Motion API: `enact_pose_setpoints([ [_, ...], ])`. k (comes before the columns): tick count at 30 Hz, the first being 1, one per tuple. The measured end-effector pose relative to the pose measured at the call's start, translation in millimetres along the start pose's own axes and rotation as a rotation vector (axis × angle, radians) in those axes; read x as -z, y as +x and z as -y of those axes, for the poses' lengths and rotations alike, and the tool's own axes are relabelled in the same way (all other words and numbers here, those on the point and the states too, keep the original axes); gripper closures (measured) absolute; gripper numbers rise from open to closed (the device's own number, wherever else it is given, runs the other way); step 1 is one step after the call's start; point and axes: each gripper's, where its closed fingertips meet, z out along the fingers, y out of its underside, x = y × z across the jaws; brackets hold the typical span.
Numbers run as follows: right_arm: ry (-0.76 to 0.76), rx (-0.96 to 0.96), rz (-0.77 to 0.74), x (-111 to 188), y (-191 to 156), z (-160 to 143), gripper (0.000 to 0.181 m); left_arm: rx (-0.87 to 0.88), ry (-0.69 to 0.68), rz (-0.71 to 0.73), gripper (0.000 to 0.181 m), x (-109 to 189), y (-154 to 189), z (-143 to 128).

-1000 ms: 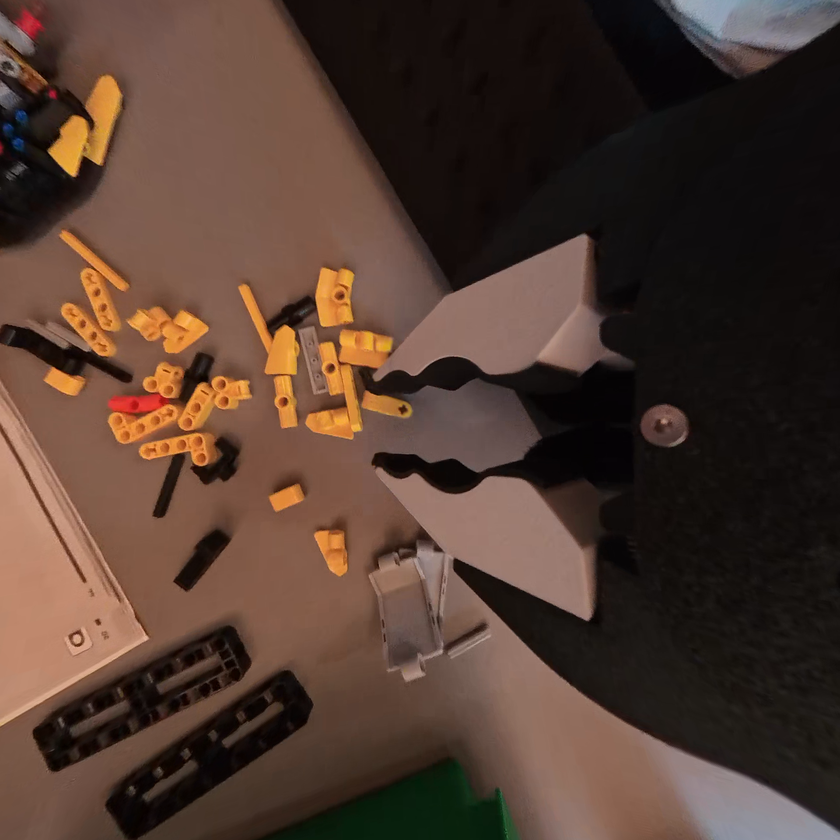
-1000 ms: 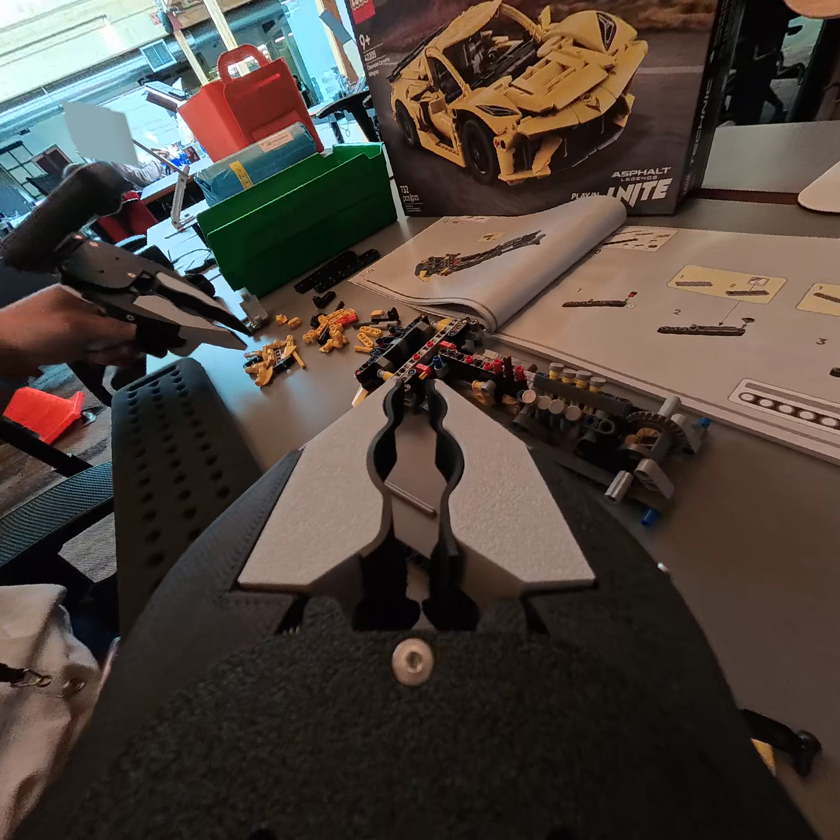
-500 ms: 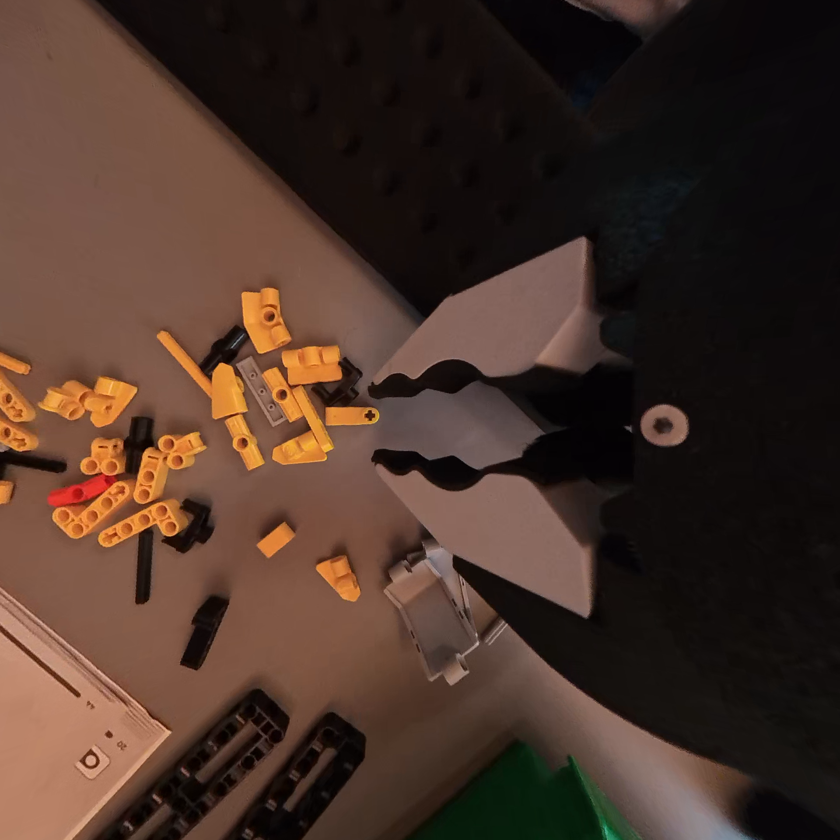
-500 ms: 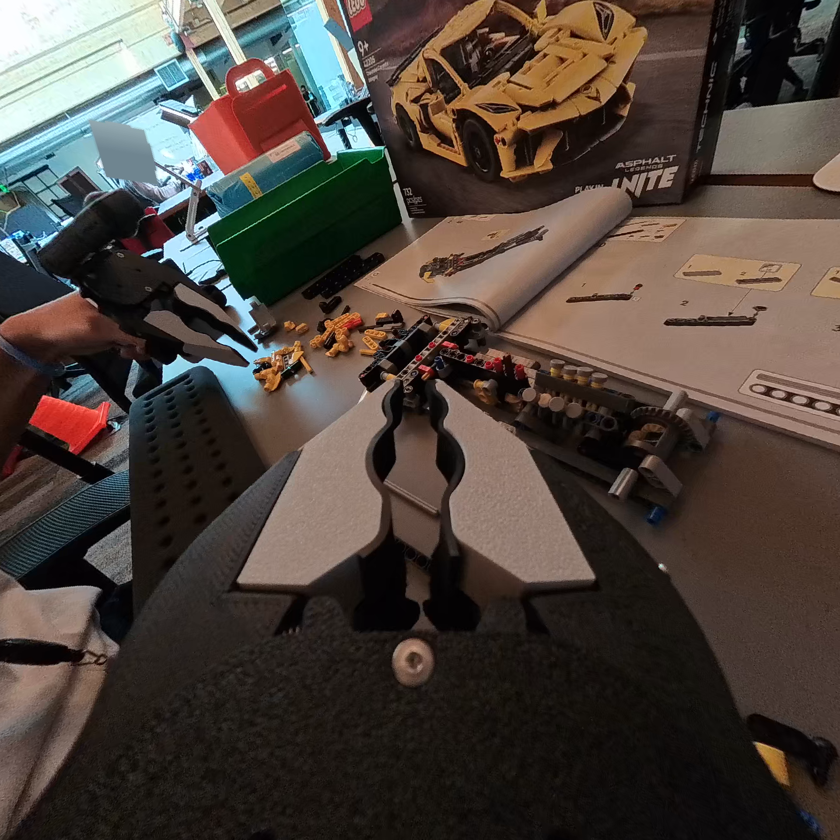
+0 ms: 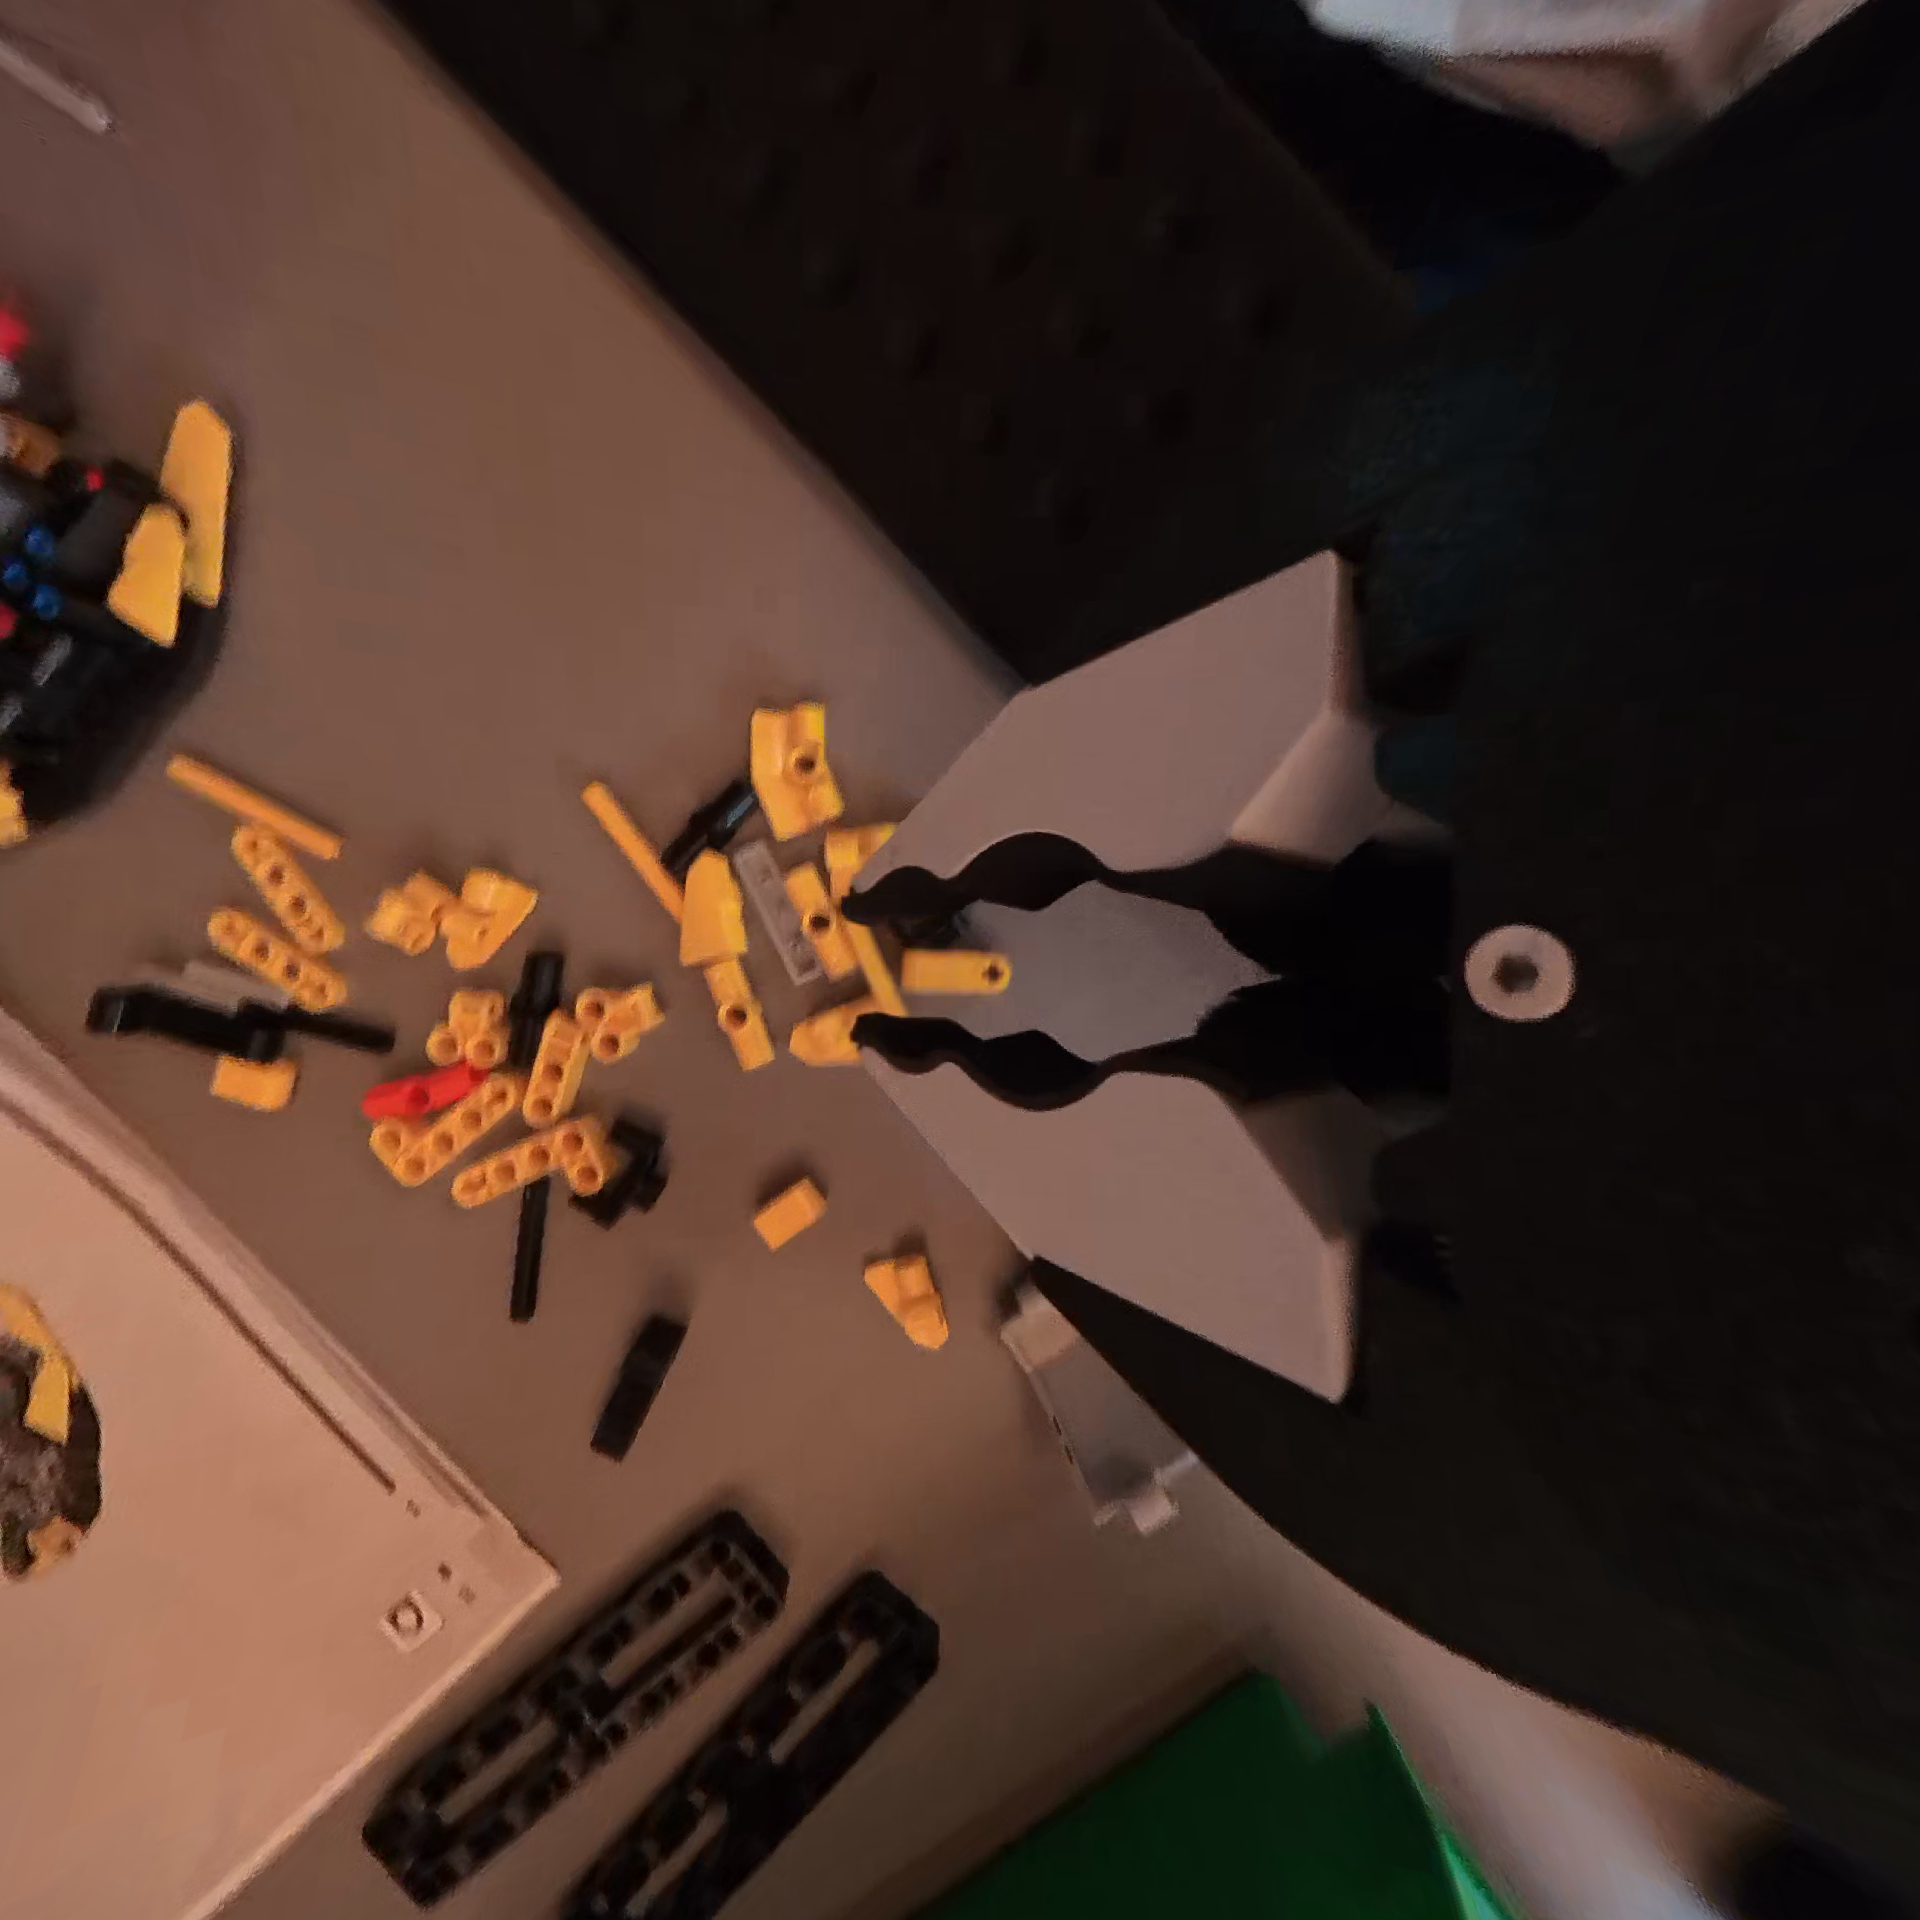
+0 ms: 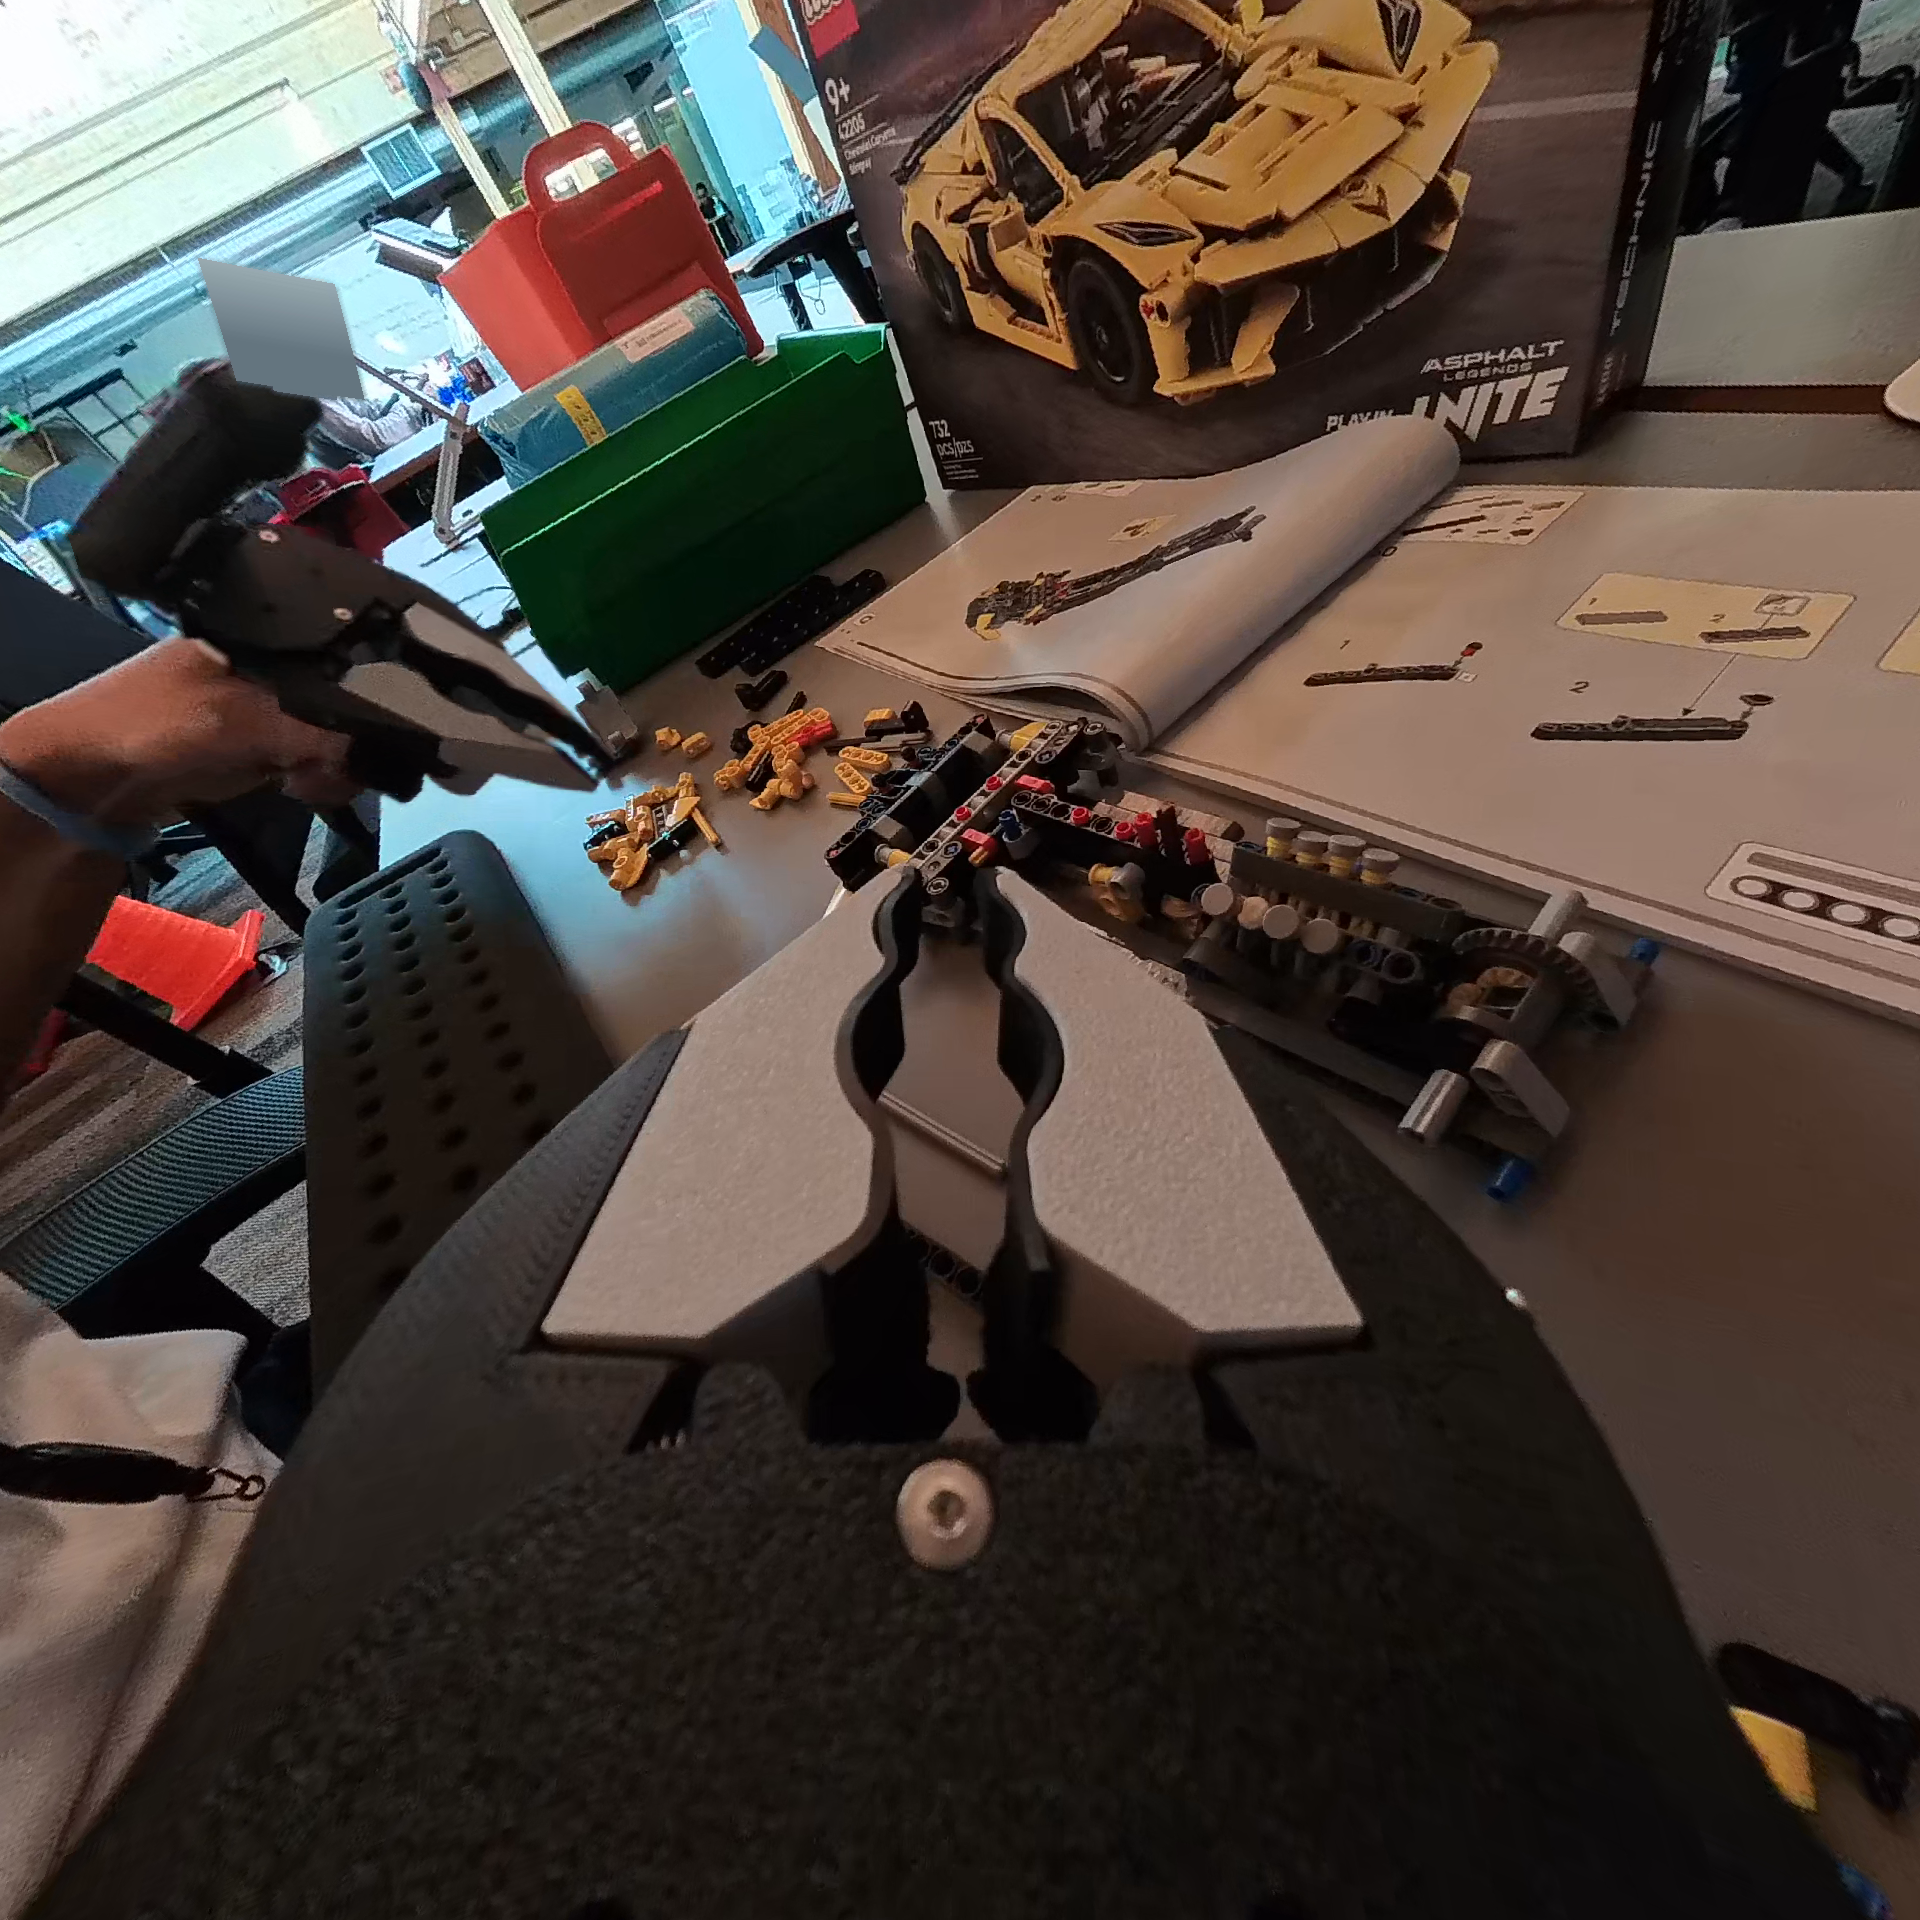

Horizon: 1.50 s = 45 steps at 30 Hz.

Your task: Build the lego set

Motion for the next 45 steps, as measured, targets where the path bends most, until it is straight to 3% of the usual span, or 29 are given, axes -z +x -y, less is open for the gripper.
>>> enact_pose_setpoints([
  [3, 0.003, 0.000, 0.000, 0.4, 0.0, 0.4, 0.171, 0.068, -0.025, 0.138, 0.163, -3.8, -33.9, 3.0],
  [8, 0.002, -0.001, 0.001, 0.5, 0.0, 0.0, 0.171, 0.172, 0.002, 0.160, 0.164, -6.8, -49.5, 13.0],
  [19, 0.003, -0.028, 0.014, 0.5, 1.4, 0.2, 0.171, 0.223, -0.106, 0.126, 0.165, -31.1, -54.6, 3.1],
  [22, 0.001, -0.030, 0.015, 0.4, 1.5, 0.0, 0.170, 0.244, -0.101, 0.111, 0.174, -34.8, -54.2, 1.5],
  [28, 0.013, -0.020, 0.015, 1.9, 0.5, 1.6, 0.170, 0.249, -0.077, 0.114, 0.174, -29.9, -50.5, 7.8],
  [32, 0.019, -0.017, 0.014, 2.4, 0.2, 2.6, 0.171, 0.129, 0.102, 0.048, 0.174, -14.5, -18.2, 60.9],
  [35, 0.021, -0.011, 0.012, 2.2, 0.0, 3.2, 0.171, 0.003, 0.244, -0.074, 0.174, -14.1, 33.4, 111.1],
  [37, 0.025, -0.006, 0.010, 2.6, 0.0, 3.7, 0.171, -0.099, 0.270, -0.191, 0.174, -25.6, 75.8, 130.0],
  [41, 0.045, -0.004, 0.006, 5.6, 0.1, 6.2, 0.171, -0.231, 0.168, -0.226, 0.174, -61.8, 110.2, 131.5],
  [45, 0.049, -0.007, 0.015, 6.8, -1.3, 6.4, 0.171, -0.200, 0.097, -0.106, 0.174, -49.3, 75.3, 107.0],
])
